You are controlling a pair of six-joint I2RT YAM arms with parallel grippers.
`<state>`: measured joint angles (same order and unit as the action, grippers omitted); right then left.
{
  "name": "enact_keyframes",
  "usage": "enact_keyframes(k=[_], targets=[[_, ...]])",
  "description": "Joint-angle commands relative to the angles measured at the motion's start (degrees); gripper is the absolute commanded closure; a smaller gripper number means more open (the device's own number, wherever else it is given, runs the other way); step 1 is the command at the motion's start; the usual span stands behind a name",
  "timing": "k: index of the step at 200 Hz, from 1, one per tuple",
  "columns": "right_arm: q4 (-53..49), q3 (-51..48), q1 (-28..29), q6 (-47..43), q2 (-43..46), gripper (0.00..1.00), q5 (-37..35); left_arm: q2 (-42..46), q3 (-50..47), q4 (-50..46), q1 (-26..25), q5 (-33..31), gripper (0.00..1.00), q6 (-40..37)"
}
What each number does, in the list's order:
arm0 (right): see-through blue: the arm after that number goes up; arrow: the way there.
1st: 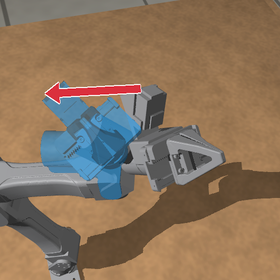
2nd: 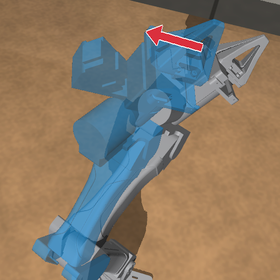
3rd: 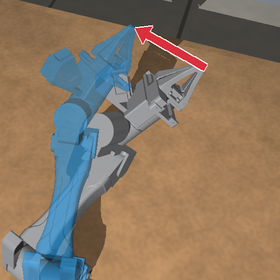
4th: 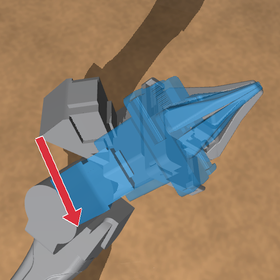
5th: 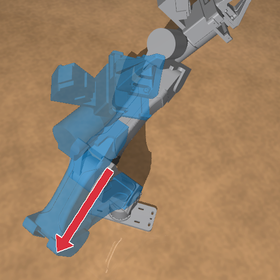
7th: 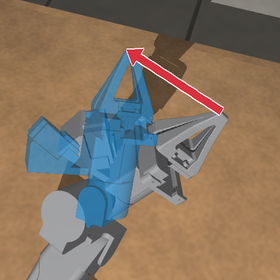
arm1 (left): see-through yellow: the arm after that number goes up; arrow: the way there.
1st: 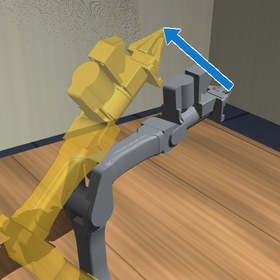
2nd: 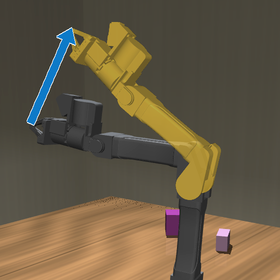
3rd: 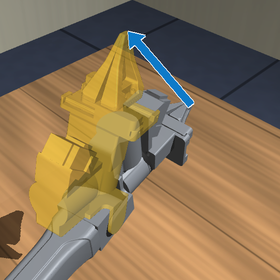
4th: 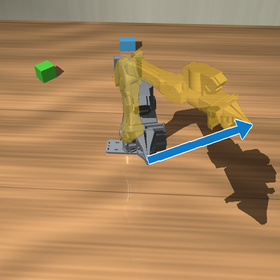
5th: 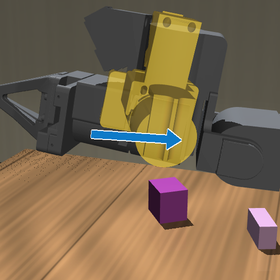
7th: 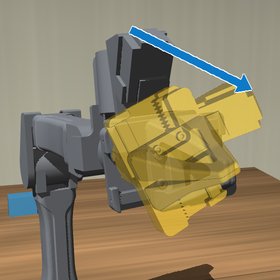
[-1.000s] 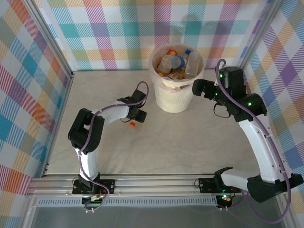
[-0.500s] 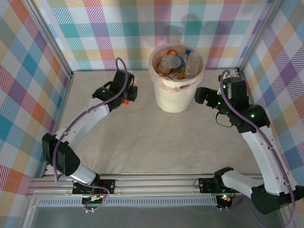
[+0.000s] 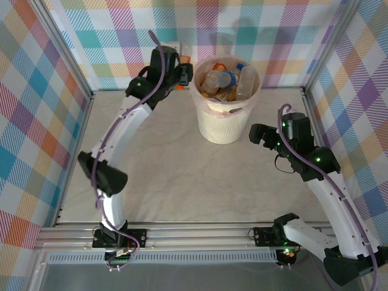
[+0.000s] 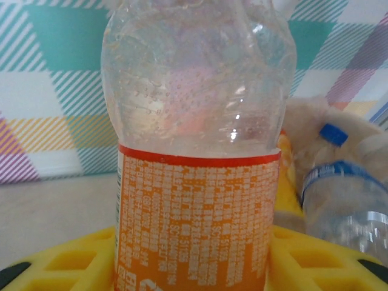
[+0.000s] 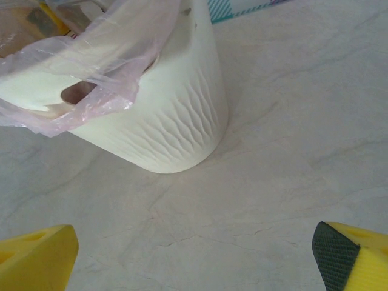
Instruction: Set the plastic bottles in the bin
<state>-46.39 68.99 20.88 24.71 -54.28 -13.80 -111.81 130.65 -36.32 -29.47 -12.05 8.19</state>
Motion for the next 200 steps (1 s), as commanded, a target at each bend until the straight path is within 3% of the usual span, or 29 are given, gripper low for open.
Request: enact_keyframes(k=[1, 31, 133, 200], targets=[[1.5, -1.2, 0.1, 0.9, 1.4, 0.0, -1.2, -6.8, 10.7, -2.7, 0.4, 2.4, 0.5, 1.4], [1.4, -3.3, 0.1, 1.5, 3.5, 0.0, -1.5, -14.8, 21.5, -3.6, 0.4, 5.8, 0.5, 3.7], [1.1, -7.3, 0.1, 3.6, 5.8, 0.0, 0.2, -19.1, 21.6, -0.1, 0.2, 18.5, 0.48, 8.1], [2.0, -6.8, 0.1, 3.5, 1.4, 0.0, 2.5, -18.6, 21.4, -6.6, -0.1, 20.6, 0.29, 3.6]])
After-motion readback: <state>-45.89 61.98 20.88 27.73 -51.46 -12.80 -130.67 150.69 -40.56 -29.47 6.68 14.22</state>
